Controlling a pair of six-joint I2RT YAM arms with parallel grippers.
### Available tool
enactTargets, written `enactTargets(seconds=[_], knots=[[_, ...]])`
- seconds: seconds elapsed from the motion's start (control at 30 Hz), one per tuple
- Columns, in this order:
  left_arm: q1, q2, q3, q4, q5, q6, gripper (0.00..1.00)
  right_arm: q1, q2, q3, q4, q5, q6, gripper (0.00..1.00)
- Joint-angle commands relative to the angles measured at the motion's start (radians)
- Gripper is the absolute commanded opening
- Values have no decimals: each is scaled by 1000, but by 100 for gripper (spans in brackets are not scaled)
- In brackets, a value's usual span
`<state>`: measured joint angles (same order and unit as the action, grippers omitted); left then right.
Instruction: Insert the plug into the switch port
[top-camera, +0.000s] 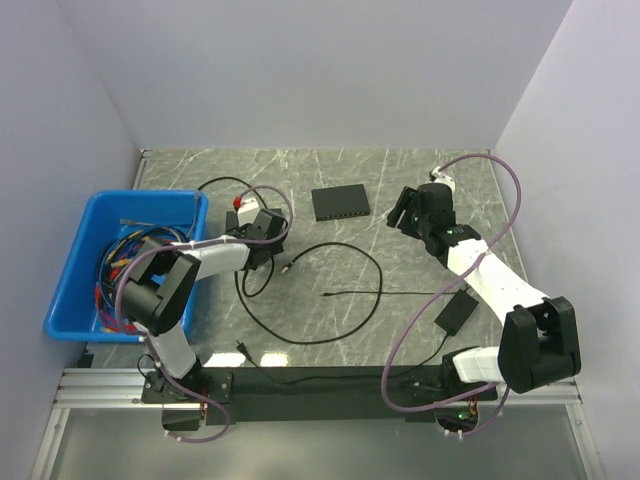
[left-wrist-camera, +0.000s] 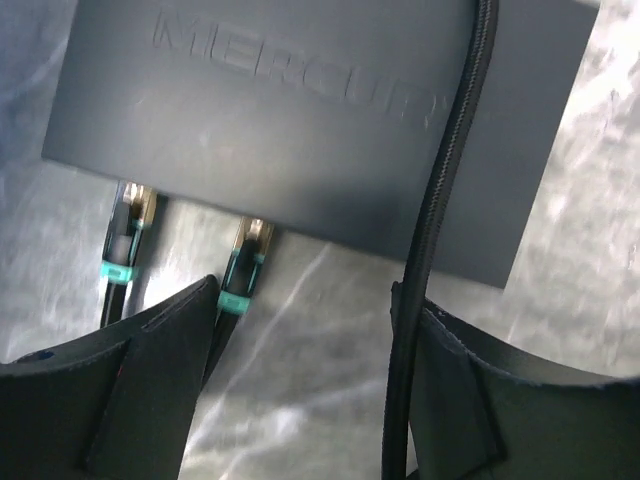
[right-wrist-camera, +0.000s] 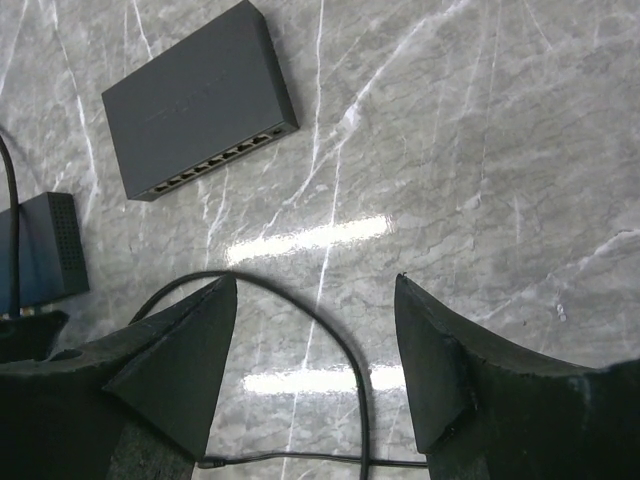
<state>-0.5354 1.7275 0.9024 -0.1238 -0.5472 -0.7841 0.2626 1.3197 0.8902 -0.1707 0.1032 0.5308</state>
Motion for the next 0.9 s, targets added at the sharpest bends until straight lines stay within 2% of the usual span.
enactTargets(seconds=[0.0, 0.33, 0.5, 0.67, 0.8, 0.87], knots=[[35, 72, 32, 47, 61, 42, 75, -3, 9, 1, 46, -10, -6, 71], [133, 259, 242, 86, 141, 164, 76, -3, 58, 10, 57, -34, -6, 71], [167, 293, 404, 41, 155, 200, 80, -2, 76, 10, 68, -54, -8, 71], [202, 391, 637, -22, 147, 325, 83, 0, 96, 16, 71, -62, -8, 71], [238, 480, 779, -52, 182, 407, 84, 0, 101, 13, 79, -63, -11, 71], [236, 471, 816, -74, 174, 416, 84, 0, 107, 12, 80, -59, -11, 71]])
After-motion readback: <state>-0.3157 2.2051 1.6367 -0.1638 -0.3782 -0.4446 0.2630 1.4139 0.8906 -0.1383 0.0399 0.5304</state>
